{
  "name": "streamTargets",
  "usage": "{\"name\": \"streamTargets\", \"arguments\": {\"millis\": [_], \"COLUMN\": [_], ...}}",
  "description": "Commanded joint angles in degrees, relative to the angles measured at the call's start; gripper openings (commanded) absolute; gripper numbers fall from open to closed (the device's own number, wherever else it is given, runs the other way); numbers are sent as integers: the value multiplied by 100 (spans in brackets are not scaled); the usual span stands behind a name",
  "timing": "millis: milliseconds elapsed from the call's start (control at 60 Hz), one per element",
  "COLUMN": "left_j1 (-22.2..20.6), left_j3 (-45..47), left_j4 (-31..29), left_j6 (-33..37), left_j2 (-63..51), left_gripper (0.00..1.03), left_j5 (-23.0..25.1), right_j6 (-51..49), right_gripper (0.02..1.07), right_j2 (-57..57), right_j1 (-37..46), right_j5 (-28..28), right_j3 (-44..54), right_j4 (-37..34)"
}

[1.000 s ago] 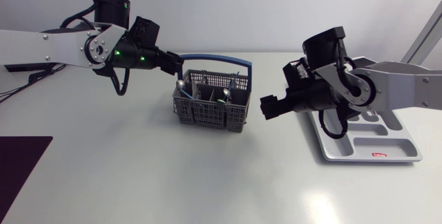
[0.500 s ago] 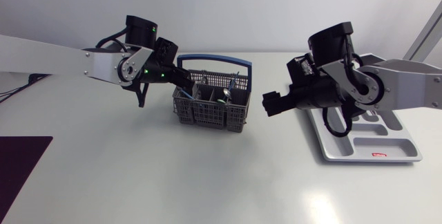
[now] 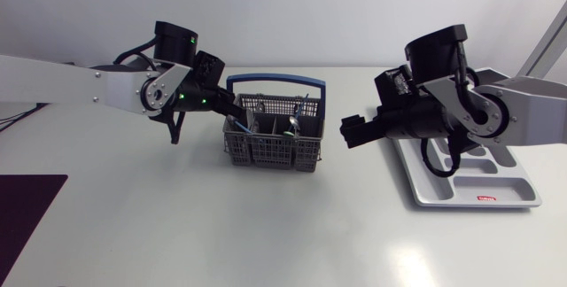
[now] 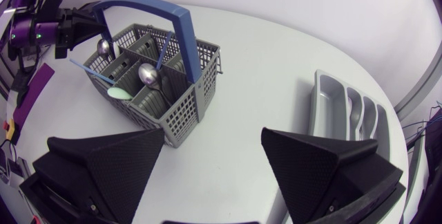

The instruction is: Unload the cutlery basket into the drawer organizer.

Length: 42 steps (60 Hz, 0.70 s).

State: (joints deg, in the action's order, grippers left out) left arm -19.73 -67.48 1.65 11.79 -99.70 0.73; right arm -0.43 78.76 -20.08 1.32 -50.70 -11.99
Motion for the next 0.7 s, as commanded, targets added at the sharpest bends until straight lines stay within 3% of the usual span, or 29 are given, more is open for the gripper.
{"name": "streamTargets", "arguments": {"millis": [0,217,267,300,400,433,533,683], "left_j1": [-58,-216,-330,-383,-418,-427,-524,-269], "left_j3": [332,1044,1317,1396,1536,1563,1651,1756], "left_j4": [-103,-174,-121,-86,-130,-209,-499,-974], "left_j6": [-45,-10,16,16,25,25,25,174], "left_j2": [443,1216,1453,1533,1823,1963,2473,3000], "left_gripper": [21,22,26,31,75,85,95,94], "left_j5": [-3,-64,-205,-284,-311,-311,-302,-293], "right_j6": [-54,-63,-63,-89,-124,-133,-177,-283], "right_gripper": [103,103,103,103,103,103,102,102], "right_j2": [-115,-309,-318,-300,-238,-238,-318,-230], "right_j1": [39,-5,-14,-23,-75,-128,-357,-471], "right_j5": [0,0,0,0,79,149,281,281], "right_j3": [174,297,315,324,341,332,412,464], "right_j4": [-32,-23,-14,4,30,-14,-84,-84]}}
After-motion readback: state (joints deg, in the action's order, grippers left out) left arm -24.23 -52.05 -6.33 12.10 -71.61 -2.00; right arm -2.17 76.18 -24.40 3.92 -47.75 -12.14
